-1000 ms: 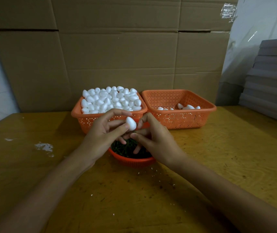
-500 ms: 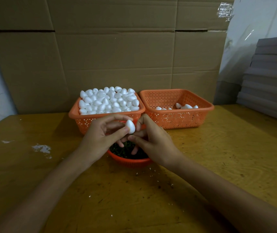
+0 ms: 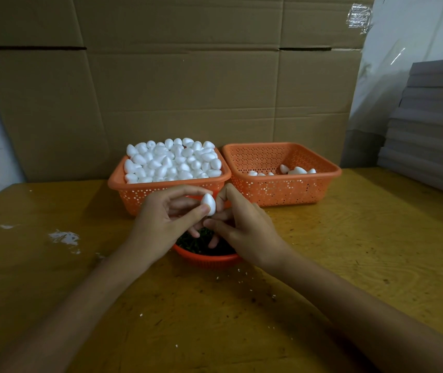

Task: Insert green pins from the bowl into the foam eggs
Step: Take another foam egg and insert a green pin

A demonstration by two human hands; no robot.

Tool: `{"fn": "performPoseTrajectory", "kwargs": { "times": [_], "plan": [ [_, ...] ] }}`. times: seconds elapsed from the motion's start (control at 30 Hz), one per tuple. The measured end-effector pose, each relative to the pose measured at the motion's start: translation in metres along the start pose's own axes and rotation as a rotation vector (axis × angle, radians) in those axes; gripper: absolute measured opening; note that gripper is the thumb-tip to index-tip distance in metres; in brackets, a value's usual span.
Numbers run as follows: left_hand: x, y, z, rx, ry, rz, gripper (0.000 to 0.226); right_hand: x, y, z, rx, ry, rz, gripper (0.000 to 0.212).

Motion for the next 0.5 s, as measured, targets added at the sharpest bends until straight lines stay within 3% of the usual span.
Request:
{"fn": "performPoseTrajectory", "kwargs": {
  "times": [0.23,0.37,0.5],
  "plan": [
    [-0.001,0.001,-0.002,-0.037,0.001,0.016,0.024,0.001,-0.001,0.001,0.031,0.014,0.007,0.03],
    [-0.003,0.0,-0.004,-0.028,-0.026,0.047,0.038,0.002,0.004,0.004,0.155,0.026,0.046,0.027],
    [-0.007,0.0,-0.002,0.24,-0.09,0.059,0.03,0.007,0.027,0.014,0.401,-0.067,0.204,0.021]
  ]
}}
Point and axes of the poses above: each hand's wrist, its own x-axis towards the middle knuckle, its own y-axis out of the back of the hand, z = x × y, the point moved 7 cm from there along x, towards the middle knuckle
